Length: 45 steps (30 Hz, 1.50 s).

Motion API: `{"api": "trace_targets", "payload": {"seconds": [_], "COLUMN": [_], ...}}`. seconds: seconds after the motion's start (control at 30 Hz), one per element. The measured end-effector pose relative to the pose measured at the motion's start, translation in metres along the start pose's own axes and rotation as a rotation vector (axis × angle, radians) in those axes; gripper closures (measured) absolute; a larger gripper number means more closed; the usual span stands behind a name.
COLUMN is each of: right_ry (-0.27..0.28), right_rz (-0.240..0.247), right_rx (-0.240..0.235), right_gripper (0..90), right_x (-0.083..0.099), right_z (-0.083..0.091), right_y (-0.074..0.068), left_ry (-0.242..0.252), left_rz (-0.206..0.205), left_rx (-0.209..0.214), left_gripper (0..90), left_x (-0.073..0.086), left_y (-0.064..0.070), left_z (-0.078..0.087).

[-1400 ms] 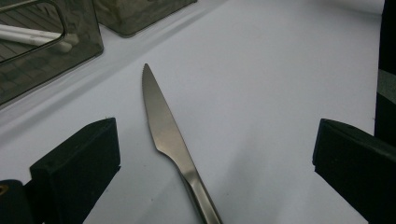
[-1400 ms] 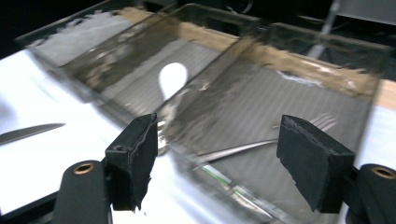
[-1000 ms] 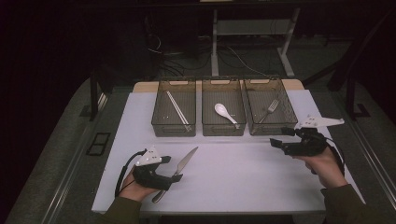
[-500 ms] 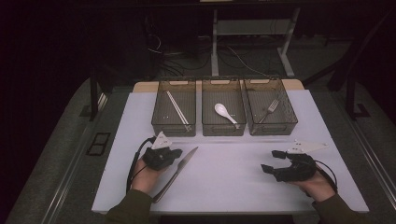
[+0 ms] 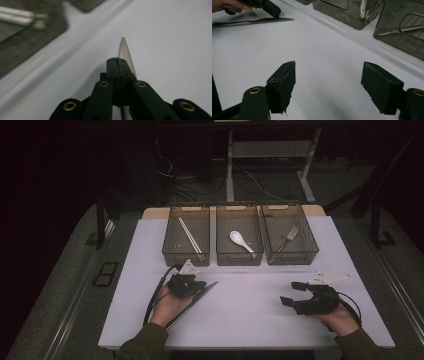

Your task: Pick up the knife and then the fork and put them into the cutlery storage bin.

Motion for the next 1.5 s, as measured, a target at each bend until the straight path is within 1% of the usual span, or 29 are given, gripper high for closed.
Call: {"api": "trace_targets", "payload": {"seconds": [0.03,0.07,0.1,0.13,0.17,0.23,0.27,0.37,0.47,0.63,0.67,0.73,0.83,0.87,0.9,0.93,1.0,1.03,1.1,1.2,1.3,1.33,1.5], "right_ry": [0.0,0.0,0.0,0.0,0.0,-0.002,-0.002,0.002,0.003,0.004,0.004,0.004,0.005,0.006,0.007,0.007,0.005,0.005,0.004,0.003,0.004,0.003,0.003], "right_rz": [0.0,-0.002,-0.002,-0.002,-0.001,0.001,-0.002,0.0,-0.003,-0.003,-0.003,-0.004,-0.003,-0.003,-0.004,-0.006,-0.006,-0.004,-0.004,-0.005,-0.006,-0.01,-0.006], "right_rx": [0.0,0.0,-0.001,-0.001,-0.002,-0.003,-0.004,-0.005,-0.003,-0.001,0.0,0.0,0.001,0.002,0.002,0.003,0.004,0.005,0.003,0.002,0.002,0.003,0.001], "right_gripper": [27.6,27.6,27.6,27.6,27.6,27.6,27.5,27.6,27.6,27.5,27.5,27.5,27.5,27.6,27.5,27.5,27.6,27.6,27.6,27.6,27.5,27.6,27.3], "right_x": [0.0,0.0,0.0,0.0,0.0,0.0,0.0,0.0,0.0,-0.001,-0.001,-0.001,0.0,-0.001,-0.001,-0.001,-0.001,-0.001,-0.001,0.0,0.0,0.0,0.0], "right_z": [0.0,0.0,0.0,0.0,0.0,0.0,0.0,0.0,0.001,0.002,0.002,0.002,0.002,0.002,0.002,0.002,0.002,0.002,0.002,0.002,0.002,0.002,0.002], "right_y": [0.0,0.0,0.0,0.0,0.0,0.0,0.0,0.001,0.002,0.002,0.002,0.002,0.002,0.002,0.002,0.003,0.003,0.003,0.003,0.003,0.004,0.004,0.003], "left_ry": [0.011,0.027,0.027,0.018,0.022,0.035,0.038,0.045,0.021,0.004,0.002,-0.015,-0.037,-0.05,-0.052,-0.054,-0.059,-0.061,-0.054,-0.06,-0.058,-0.059,-0.04], "left_rz": [-0.007,-0.023,-0.031,-0.051,-0.057,-0.057,-0.061,-0.049,-0.051,-0.015,-0.014,-0.005,0.003,-0.002,-0.01,-0.012,-0.033,-0.04,-0.04,-0.042,-0.027,-0.027,-0.003], "left_rx": [0.024,0.045,0.052,0.05,0.047,0.037,0.037,0.027,0.019,0.008,0.008,0.003,0.015,0.023,0.024,0.021,0.015,0.011,0.011,0.019,0.028,0.028,0.032], "left_gripper": [89.4,89.4,89.4,89.3,89.3,88.0,85.3,78.4,70.6,67.2,67.2,67.5,69.8,71.6,72.9,73.3,74.7,75.2,77.2,79.2,79.5,79.5,79.6], "left_x": [-0.003,-0.006,-0.007,-0.008,-0.008,-0.008,-0.006,0.003,0.016,0.034,0.037,0.043,0.049,0.051,0.052,0.051,0.052,0.052,0.052,0.052,0.052,0.051,0.05], "left_y": [0.004,0.008,0.011,0.012,0.012,0.012,0.012,0.016,0.023,0.03,0.031,0.033,0.035,0.036,0.037,0.038,0.038,0.038,0.039,0.038,0.037,0.037,0.035], "left_z": [-0.001,-0.002,-0.002,-0.001,0.001,0.009,0.015,0.032,0.047,0.061,0.062,0.065,0.063,0.062,0.06,0.06,0.06,0.06,0.06,0.06,0.06,0.06,0.059]}}
Point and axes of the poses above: each handheld gripper's, and its own axes: z roughly backward along the jaws, x roughly out of its underside, y roughly to its right, the point moved 6 cm from there along -z, roughly forward along the jaws, and after that the axes turned 15 degrees about -z, right-handed, at the moved point
